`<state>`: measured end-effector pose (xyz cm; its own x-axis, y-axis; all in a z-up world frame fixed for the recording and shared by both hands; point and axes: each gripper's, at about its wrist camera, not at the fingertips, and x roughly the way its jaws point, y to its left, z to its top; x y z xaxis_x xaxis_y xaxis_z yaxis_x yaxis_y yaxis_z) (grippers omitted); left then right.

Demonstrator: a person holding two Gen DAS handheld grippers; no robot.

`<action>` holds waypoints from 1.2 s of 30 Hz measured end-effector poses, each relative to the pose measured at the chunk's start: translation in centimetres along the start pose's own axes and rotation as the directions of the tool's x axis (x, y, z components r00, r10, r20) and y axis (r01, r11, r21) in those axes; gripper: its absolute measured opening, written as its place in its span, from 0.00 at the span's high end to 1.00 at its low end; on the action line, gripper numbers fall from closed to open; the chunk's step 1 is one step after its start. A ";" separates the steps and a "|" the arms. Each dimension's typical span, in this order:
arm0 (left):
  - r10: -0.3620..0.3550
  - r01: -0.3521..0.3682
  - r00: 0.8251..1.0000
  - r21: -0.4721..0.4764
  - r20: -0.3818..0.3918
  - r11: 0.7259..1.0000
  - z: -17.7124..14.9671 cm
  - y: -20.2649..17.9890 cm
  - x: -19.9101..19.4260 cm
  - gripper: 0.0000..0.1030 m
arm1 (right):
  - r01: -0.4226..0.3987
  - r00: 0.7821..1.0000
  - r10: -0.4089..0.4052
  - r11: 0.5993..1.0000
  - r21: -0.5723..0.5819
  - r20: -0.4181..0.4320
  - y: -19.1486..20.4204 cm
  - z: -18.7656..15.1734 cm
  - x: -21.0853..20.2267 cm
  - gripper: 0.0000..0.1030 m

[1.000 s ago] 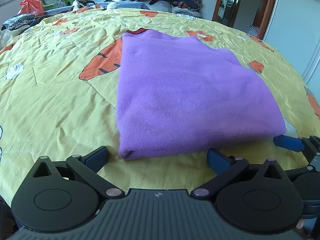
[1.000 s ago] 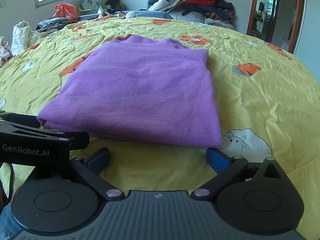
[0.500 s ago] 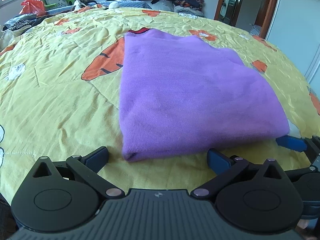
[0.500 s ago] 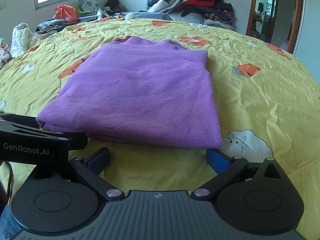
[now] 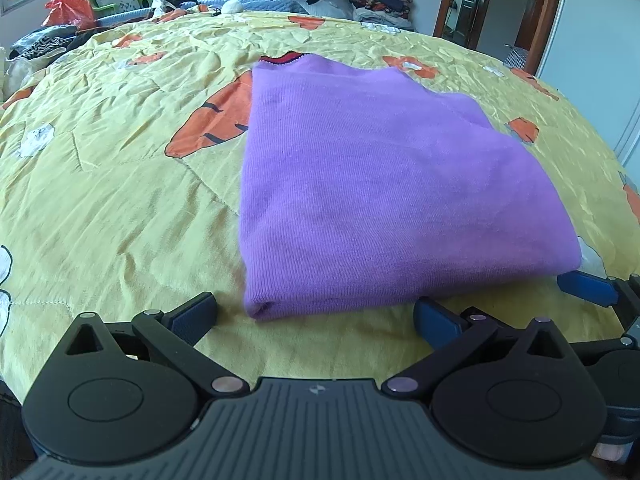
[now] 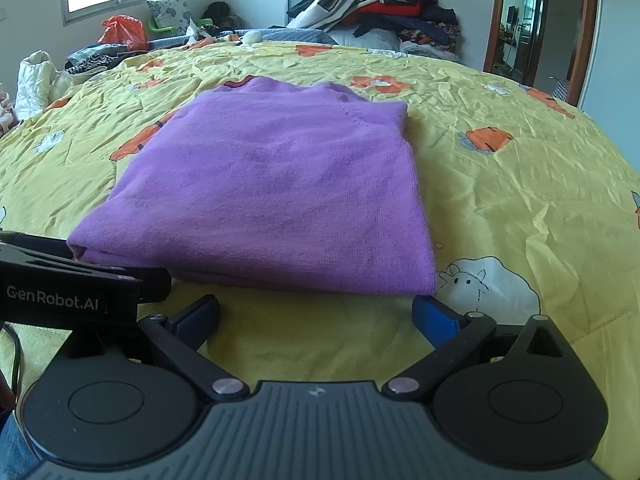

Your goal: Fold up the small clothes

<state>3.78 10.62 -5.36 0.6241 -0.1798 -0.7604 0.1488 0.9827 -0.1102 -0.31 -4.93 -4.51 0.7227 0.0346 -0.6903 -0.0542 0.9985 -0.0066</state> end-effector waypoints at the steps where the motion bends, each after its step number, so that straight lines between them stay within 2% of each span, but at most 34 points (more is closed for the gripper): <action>1: 0.000 0.000 1.000 0.000 0.000 1.000 0.0 0.0 0.0 0.00 | 0.000 1.000 0.000 1.000 0.000 0.001 0.0 0.0 0.0 0.00; 36: 0.006 -0.006 1.000 -0.006 0.003 1.000 -0.1 -0.1 0.0 0.00 | 0.002 1.000 -0.002 1.000 0.001 0.002 -0.1 0.0 0.0 0.00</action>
<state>3.66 10.55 -5.37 0.6276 -0.1744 -0.7587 0.1410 0.9839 -0.1095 -0.29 -4.99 -4.50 0.7244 0.0332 -0.6886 -0.0521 0.9986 -0.0067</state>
